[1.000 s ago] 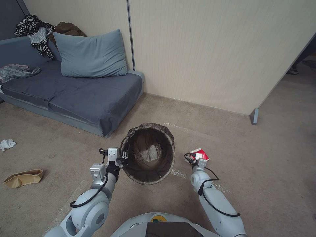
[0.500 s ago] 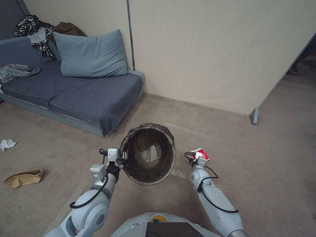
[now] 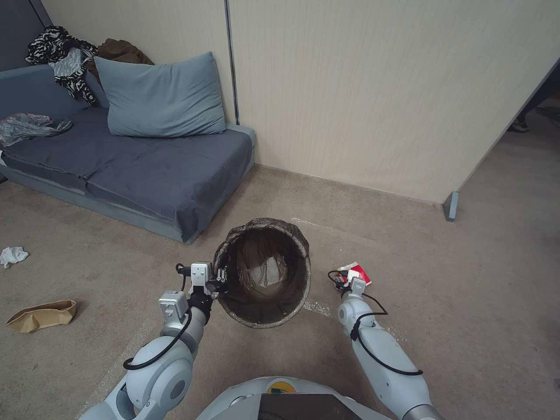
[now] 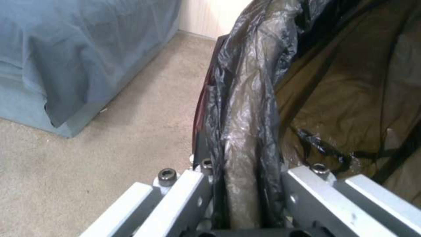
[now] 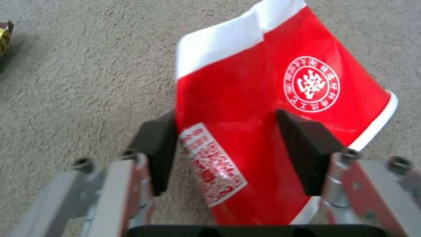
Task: Pick up the trash bin, then pick up the garbage from the floor and place it into the trash bin.
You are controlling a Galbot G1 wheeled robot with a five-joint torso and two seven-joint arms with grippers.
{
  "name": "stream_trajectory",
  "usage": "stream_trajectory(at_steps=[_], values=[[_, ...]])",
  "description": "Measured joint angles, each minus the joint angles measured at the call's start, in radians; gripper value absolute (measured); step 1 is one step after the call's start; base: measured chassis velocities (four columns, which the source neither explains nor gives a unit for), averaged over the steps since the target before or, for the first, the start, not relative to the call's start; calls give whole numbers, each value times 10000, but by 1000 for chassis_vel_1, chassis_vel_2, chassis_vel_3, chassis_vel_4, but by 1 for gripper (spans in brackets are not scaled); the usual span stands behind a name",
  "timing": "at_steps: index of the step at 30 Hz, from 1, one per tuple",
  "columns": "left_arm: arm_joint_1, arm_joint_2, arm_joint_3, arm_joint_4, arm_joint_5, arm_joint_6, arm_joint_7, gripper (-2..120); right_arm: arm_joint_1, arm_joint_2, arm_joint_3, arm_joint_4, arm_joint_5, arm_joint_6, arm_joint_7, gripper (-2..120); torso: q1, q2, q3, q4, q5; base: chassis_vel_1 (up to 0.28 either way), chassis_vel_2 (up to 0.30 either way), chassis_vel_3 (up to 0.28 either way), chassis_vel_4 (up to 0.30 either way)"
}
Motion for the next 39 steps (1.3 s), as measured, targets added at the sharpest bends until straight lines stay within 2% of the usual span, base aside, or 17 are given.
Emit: stream_trajectory(at_steps=[3,4,7,18,31,35,38,39], values=[[-1,7,12,-1,-6,-2,2,2,0,-1,1,-1,-26,-59,60,38,0,0,0,0,0,0,0,0,0],[-1,7,12,-1,-6,-2,2,2,0,-1,1,-1,-26,-59,60,38,0,0,0,0,0,0,0,0,0],[-8,13,21,-12,-16,-5,3,2,6,-2,10,1,-70,-65,132,24,0,0,-1,0,-2,0,0,0,0],[-55,32,52,-15,-38,-12,3,2,9,-14,31,61,-99,-58,290,0,0,0,0,-2,0,0,0,0,0],[-112,64,169,36,-106,-19,-3,2,-75,-24,89,311,-123,-48,631,0,0,0,1,1,3,0,0,0,0],[-132,110,214,59,-146,-19,-15,2,-246,-65,321,806,-215,59,874,0,0,0,1,-2,4,0,0,0,0],[-173,172,316,74,-225,-1,-35,2,-532,-251,693,1916,-197,168,1144,0,0,0,1,0,3,0,0,0,0],[-173,172,316,74,-225,-1,-35,2,-532,-251,693,1916,-197,168,1144,0,0,0,1,0,3,0,0,0,0]])
